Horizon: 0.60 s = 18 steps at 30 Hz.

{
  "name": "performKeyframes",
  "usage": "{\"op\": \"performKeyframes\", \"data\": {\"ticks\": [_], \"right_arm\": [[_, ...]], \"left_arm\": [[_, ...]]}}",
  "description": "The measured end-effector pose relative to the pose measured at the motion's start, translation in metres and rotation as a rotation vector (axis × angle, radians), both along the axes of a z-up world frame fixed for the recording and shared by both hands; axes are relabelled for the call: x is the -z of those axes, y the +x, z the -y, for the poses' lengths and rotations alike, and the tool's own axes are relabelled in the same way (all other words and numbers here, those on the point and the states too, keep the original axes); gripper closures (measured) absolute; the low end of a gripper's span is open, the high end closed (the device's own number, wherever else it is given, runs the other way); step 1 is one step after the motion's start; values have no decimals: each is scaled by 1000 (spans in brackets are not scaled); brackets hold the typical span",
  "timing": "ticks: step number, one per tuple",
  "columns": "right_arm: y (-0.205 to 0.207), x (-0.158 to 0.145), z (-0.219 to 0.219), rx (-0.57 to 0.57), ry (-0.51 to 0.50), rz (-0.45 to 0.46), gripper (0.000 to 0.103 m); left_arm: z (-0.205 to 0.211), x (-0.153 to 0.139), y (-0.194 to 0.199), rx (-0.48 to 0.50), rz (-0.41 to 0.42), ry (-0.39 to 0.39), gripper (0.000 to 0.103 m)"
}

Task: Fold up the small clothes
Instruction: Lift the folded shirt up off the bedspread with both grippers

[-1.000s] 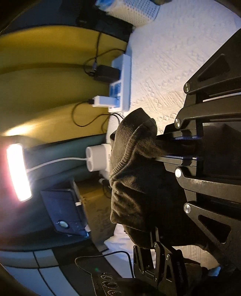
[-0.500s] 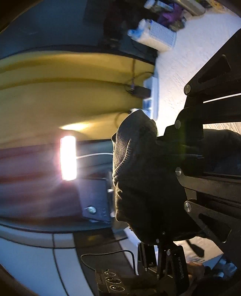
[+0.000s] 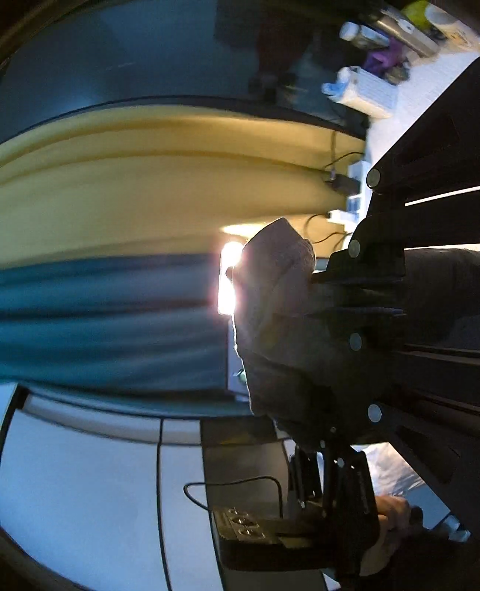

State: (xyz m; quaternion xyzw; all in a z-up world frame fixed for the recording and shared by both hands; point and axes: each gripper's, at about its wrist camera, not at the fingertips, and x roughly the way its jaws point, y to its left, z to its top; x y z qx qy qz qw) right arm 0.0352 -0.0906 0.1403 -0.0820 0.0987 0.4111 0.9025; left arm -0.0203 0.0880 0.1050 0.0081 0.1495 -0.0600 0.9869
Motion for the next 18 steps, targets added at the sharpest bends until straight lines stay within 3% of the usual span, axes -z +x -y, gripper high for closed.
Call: {"op": "performKeyframes", "data": {"ticks": [10, 18], "right_arm": [[-50, -23, -17, -96, 26, 80, 94], [-76, -7, -51, -189, 0, 35, 94]], "left_arm": [[-18, -27, -54, -70, 96, 45, 84], [-47, -13, -70, -157, 43, 64, 84]]}}
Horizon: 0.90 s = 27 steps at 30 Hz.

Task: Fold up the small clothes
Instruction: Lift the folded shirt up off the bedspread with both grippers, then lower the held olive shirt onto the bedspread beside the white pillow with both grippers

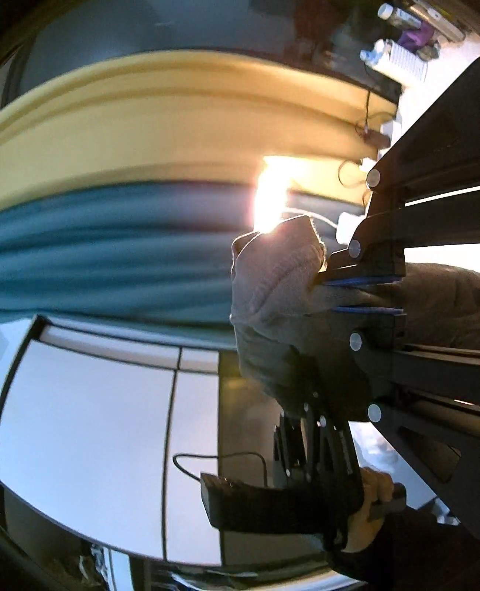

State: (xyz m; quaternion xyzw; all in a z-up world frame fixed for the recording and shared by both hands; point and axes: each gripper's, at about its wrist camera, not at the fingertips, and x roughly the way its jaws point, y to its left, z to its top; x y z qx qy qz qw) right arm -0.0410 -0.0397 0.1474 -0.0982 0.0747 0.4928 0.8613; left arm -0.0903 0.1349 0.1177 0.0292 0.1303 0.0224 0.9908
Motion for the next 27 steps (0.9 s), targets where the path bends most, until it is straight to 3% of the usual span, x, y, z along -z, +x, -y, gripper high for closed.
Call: {"op": "performKeyframes", "data": {"ticks": [9, 27], "right_arm": [[16, 33, -30, 9, -62, -81, 94], [99, 94, -69, 89, -170, -235, 94]], "left_arm": [[-20, 35, 11, -18, -86, -36, 84], [-44, 95, 98, 22, -253, -101, 83]]}}
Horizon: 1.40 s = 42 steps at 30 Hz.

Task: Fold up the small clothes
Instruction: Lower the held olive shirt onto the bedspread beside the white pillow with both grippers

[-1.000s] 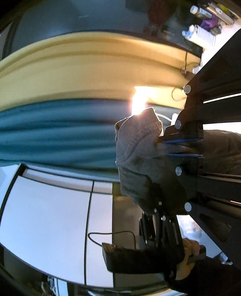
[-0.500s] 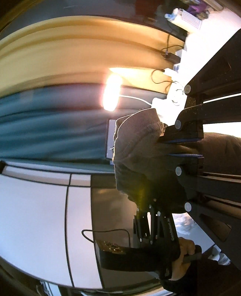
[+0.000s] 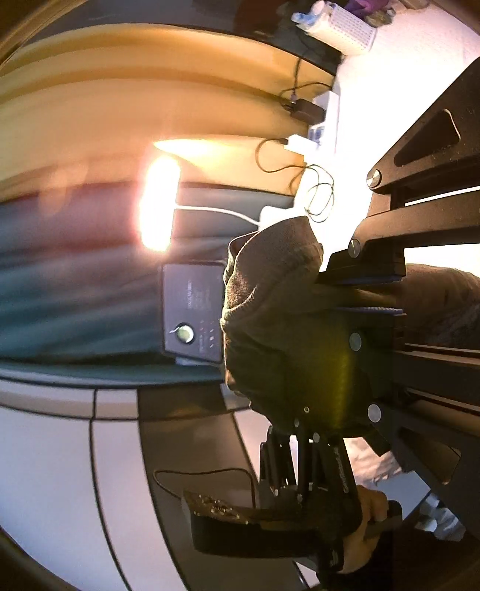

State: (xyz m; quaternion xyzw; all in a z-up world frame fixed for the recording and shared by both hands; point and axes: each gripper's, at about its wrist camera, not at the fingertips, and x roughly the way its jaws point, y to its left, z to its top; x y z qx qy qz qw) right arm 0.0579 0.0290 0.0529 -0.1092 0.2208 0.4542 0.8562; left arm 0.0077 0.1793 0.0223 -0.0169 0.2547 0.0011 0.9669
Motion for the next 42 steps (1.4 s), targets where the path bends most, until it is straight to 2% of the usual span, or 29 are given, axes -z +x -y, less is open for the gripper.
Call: {"op": "performKeyframes", "data": {"ticks": [16, 24, 29, 35, 42], "right_arm": [[73, 64, -44, 9, -79, -148, 94], [100, 90, -59, 27, -121, -191, 94], [120, 109, -68, 42, -146, -227, 94], [142, 140, -79, 64, -182, -267, 94], [162, 162, -84, 77, -203, -297, 94]], "left_arm": [[-47, 65, 59, -2, -142, -142, 83], [-60, 80, 81, -9, -180, -156, 83], [-71, 96, 100, -104, -242, -112, 83], [-84, 118, 117, -133, -329, -127, 83], [-92, 130, 129, -139, -400, -169, 83]]}}
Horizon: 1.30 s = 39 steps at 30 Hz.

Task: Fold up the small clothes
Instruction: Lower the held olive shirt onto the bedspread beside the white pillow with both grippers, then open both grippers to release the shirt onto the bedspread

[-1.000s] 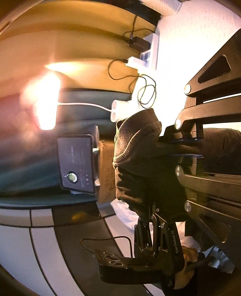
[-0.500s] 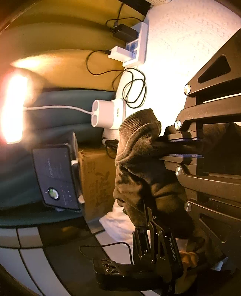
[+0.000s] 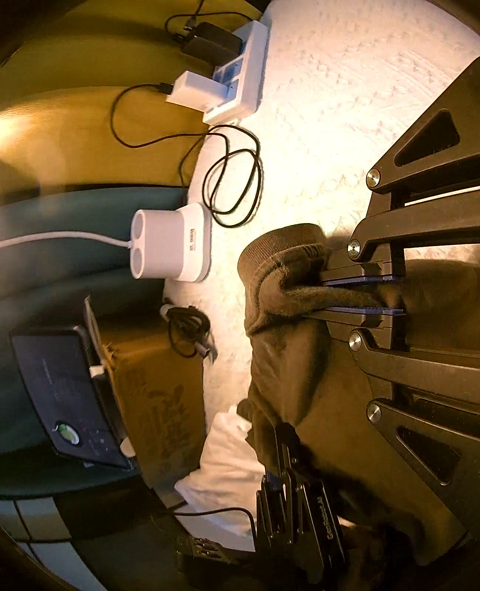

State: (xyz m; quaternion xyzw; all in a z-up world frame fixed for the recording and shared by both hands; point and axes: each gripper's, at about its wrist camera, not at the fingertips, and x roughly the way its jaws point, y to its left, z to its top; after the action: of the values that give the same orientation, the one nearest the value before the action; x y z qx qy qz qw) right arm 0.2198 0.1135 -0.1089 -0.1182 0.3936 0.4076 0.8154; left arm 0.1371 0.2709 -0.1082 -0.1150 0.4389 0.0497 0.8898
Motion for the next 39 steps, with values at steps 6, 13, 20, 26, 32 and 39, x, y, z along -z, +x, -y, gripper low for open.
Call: {"op": "performKeyframes", "data": {"ticks": [6, 13, 20, 26, 32, 39], "right_arm": [[11, 22, -2, 24, -30, -23, 94], [22, 37, -1, 47, -35, -44, 82], [27, 33, -3, 67, -47, -57, 80], [28, 18, 5, 115, -53, -26, 77], [23, 25, 5, 108, -134, 4, 46], [25, 35, 21, 174, -154, 18, 26]], "left_arm": [[-2, 8, 8, -8, -35, -17, 83], [-3, 8, 13, -10, -46, -16, 82], [5, -26, 11, -16, 20, 52, 82], [32, -37, 7, 142, 32, -5, 82], [45, 0, 13, 189, -72, 48, 82], [26, 4, 11, 140, -35, -16, 81]]}}
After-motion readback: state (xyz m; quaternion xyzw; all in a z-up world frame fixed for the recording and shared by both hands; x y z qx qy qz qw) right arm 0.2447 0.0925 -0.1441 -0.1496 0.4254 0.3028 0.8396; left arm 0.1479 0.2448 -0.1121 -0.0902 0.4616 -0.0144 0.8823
